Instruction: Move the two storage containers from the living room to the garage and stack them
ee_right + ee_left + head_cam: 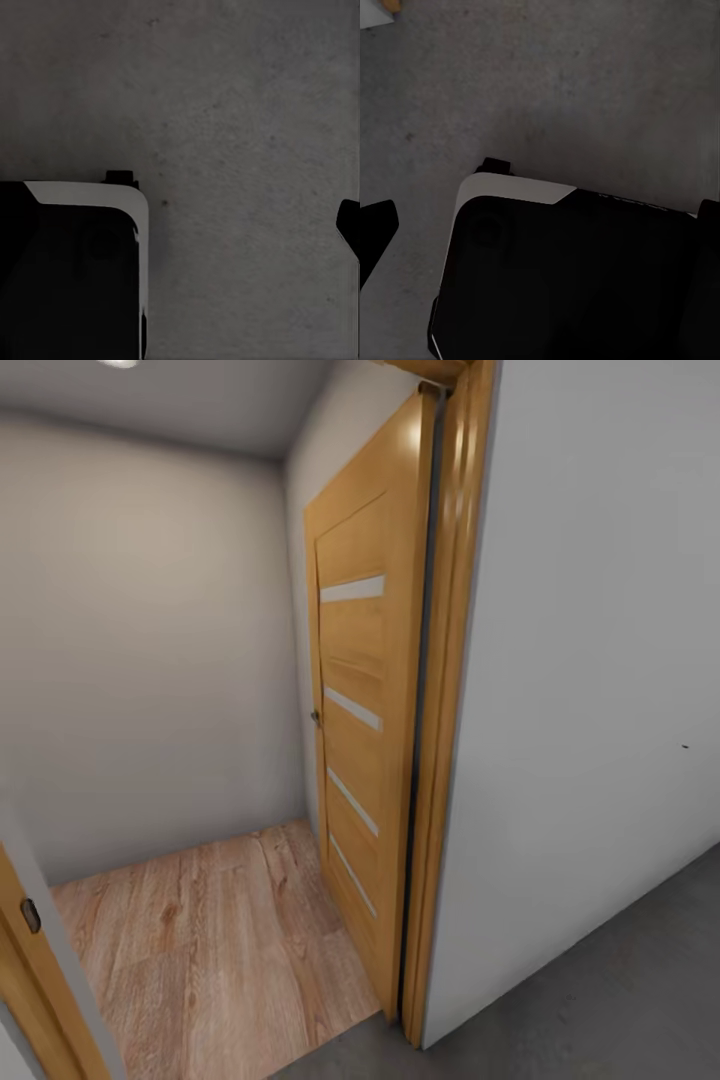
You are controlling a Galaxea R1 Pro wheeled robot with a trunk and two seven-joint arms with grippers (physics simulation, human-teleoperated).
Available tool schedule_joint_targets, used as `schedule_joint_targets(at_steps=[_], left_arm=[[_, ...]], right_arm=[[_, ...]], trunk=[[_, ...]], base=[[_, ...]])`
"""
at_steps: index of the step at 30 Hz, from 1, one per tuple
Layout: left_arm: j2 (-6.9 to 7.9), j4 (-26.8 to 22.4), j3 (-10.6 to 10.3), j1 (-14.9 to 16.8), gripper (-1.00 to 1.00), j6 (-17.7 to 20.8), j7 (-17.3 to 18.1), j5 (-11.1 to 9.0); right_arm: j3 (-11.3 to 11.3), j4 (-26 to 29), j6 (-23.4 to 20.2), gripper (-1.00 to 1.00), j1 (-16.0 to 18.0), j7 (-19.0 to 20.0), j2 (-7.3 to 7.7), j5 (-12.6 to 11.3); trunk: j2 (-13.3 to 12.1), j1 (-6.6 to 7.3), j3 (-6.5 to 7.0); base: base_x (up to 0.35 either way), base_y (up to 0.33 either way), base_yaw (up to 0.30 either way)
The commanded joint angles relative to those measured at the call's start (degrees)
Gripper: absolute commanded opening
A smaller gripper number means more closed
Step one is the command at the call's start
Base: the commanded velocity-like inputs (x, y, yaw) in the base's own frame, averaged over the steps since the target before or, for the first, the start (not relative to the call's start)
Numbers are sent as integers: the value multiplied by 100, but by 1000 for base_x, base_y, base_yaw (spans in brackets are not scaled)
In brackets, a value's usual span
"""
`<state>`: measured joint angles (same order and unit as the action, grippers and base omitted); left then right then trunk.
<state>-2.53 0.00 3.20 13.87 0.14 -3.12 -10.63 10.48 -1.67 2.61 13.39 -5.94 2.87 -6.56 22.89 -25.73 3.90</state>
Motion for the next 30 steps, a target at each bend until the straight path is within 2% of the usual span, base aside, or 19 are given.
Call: schedule_joint_targets(at_steps=[1, 17, 30], left_arm=[[-2, 0, 30, 2, 100, 0, -14, -18], [-2, 0, 25, 2, 100, 1, -14, -18], [-2, 0, 28, 2, 100, -5, -14, -18]], right_arm=[[50, -17, 31, 100, 5, -4, 0, -59], [51, -17, 66, 100, 5, -4, -9, -56], [51, -17, 89, 100, 5, -4, 1, -35]], trunk=[[3, -5, -2], [3, -5, -2], [3, -5, -2]], base=[[324, 0, 209], [324, 0, 251], [324, 0, 35]])
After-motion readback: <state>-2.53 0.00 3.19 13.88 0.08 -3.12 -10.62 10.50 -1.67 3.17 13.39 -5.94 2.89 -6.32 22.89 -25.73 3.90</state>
